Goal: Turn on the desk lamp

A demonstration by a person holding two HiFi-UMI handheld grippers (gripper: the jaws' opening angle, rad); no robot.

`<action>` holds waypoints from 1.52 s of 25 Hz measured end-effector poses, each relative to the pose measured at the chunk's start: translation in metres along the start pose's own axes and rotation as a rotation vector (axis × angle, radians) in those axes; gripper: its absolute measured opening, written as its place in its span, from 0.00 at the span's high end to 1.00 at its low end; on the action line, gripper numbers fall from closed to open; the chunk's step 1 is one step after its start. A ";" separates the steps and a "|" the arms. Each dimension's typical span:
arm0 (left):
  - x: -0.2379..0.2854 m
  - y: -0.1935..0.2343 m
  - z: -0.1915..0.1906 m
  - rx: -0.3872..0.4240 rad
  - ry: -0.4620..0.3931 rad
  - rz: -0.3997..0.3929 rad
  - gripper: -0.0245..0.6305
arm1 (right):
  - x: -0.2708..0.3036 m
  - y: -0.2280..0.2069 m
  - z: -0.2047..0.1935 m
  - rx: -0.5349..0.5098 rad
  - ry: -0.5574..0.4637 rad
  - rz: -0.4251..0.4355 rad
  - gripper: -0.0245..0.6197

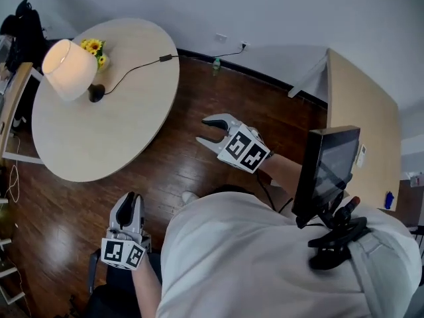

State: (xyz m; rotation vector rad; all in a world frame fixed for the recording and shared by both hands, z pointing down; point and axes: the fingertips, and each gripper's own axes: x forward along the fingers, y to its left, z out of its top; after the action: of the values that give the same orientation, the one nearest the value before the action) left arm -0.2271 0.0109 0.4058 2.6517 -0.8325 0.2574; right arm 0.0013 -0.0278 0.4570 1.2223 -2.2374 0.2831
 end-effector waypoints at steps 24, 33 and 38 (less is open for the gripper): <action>-0.018 -0.183 -0.057 0.032 0.093 -0.043 0.84 | -0.138 0.056 -0.073 0.055 -0.087 0.043 0.70; -0.085 -0.182 -0.034 0.073 0.037 -0.094 0.84 | -0.169 0.108 -0.024 0.152 -0.184 -0.010 0.70; -0.119 -0.170 -0.037 0.076 0.028 -0.103 0.84 | -0.168 0.141 -0.007 0.146 -0.179 -0.012 0.70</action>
State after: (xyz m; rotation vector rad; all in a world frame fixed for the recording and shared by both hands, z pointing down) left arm -0.2272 0.2167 0.3613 2.7446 -0.6878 0.3047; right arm -0.0418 0.1724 0.3779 1.3850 -2.3963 0.3498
